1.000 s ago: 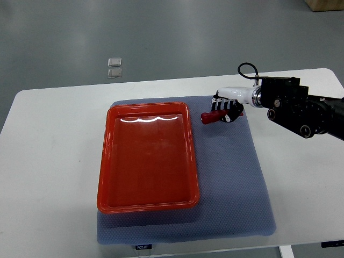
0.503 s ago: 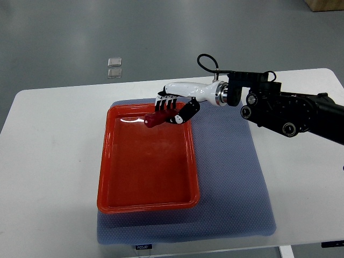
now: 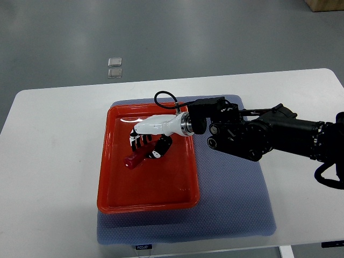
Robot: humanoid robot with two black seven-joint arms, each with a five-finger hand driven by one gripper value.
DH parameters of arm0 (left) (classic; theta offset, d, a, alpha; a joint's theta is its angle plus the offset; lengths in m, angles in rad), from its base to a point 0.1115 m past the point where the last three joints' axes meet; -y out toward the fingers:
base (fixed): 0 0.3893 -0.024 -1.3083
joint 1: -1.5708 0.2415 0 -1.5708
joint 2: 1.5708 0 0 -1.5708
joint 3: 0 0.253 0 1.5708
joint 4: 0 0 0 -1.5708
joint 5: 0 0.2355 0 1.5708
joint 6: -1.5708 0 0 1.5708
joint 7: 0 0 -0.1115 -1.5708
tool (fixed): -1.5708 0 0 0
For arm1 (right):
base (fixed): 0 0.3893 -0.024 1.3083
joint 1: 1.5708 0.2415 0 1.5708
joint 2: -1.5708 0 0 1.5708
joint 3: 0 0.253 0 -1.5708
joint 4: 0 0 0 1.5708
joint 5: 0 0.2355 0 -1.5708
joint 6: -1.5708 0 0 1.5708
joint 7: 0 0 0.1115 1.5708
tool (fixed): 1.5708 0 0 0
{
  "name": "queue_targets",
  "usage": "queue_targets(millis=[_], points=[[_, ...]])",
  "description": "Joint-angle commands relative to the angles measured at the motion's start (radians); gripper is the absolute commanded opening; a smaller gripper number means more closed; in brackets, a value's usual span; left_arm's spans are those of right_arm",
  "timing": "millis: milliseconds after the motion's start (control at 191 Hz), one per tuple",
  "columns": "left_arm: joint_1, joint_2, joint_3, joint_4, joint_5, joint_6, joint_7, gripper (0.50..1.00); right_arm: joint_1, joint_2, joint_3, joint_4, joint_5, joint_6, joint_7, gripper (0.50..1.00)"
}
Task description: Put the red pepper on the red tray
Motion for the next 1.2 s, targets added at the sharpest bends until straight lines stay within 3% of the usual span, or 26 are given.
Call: queue_targets(millis=[0, 84, 126, 382, 602, 743, 932, 1194], points=[[0.000, 0.000, 0.000, -0.001, -0.001, 0.000, 0.000, 1.000, -0.002, -0.003, -0.007, -0.004, -0.004, -0.002, -0.005, 0.780], [0.000, 0.000, 0.000, 0.000, 0.000, 0.000, 0.000, 1.000, -0.002, -0.015, -0.005, -0.004, -0.004, -0.002, -0.005, 0.891], [0.000, 0.000, 0.000, 0.000, 0.000, 0.000, 0.000, 1.000, -0.002, -0.023, -0.005, -0.004, -0.004, -0.002, -0.006, 0.907], [0.000, 0.000, 0.000, 0.000, -0.001, 0.000, 0.000, 1.000, 0.008, -0.091, 0.059, 0.004, 0.037, 0.021, 0.003, 0.915], [0.000, 0.000, 0.000, 0.000, -0.001, 0.000, 0.000, 1.000, -0.008, -0.198, 0.306, -0.001, 0.408, 0.254, -0.008, 0.919], [0.000, 0.000, 0.000, 0.000, 0.000, 0.000, 0.000, 1.000, -0.037, -0.261, 0.332, -0.028, 0.700, 0.329, -0.049, 0.919], [0.000, 0.000, 0.000, -0.001, -0.001, 0.000, 0.000, 1.000, -0.112, -0.281, 0.357, -0.125, 1.068, 0.346, -0.075, 0.921], [0.000, 0.000, 0.000, 0.000, 0.000, 0.000, 0.000, 1.000, -0.249, -0.256, 0.495, -0.246, 1.361, 0.345, -0.126, 0.921]])
